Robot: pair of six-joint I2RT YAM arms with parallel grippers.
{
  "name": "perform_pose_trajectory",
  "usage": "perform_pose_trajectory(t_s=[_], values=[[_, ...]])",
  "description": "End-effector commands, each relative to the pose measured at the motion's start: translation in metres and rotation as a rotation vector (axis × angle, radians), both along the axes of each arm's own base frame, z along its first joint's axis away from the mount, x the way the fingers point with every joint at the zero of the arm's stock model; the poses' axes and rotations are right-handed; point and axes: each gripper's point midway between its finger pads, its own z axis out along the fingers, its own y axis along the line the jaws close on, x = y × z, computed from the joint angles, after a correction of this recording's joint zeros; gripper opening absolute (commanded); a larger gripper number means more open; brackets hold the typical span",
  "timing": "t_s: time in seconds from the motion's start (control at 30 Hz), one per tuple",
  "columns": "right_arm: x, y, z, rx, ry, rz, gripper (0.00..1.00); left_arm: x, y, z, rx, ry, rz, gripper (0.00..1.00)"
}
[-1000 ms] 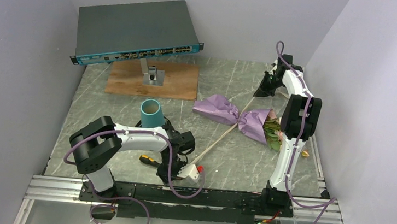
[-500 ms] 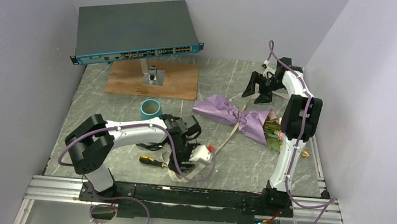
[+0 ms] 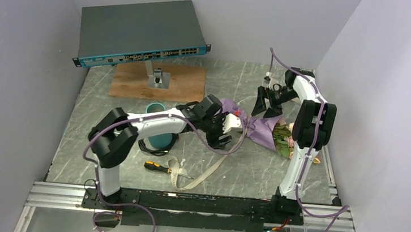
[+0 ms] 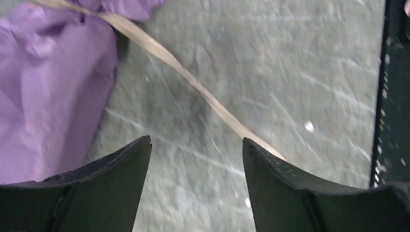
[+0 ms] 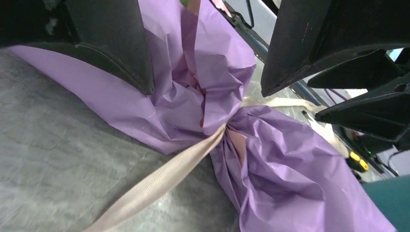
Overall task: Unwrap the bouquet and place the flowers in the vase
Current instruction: Untie the ribbon from the wrapping paper.
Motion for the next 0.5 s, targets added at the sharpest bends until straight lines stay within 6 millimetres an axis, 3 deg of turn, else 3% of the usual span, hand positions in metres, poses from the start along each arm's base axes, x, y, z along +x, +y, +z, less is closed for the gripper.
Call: perform_pose_trajectory(t_s=[0.0,0.17,0.3,0.47], values=[[-0.021,-0.007,0.005,-0.046,-0.017,0.066,0.82,0.023,-0.053,0.022,-0.141,-0.065,0.04,0.74],[-0.03,-0.014,-0.025,-0.094,0.005,0.078,0.73,0.032,-0.08,0.005,-0.148,-0.064,0.105,0.72],[-0.035,-0.017,-0.046,-0.11,0.035,0.087,0.64,0.038,-0.083,-0.017,-0.115,-0.019,0.181,0.72],[-0.028,-0.014,-0.049,-0.09,0.035,0.074,0.7,0.033,-0.09,-0.023,-0.146,0.01,0.186,0.74]])
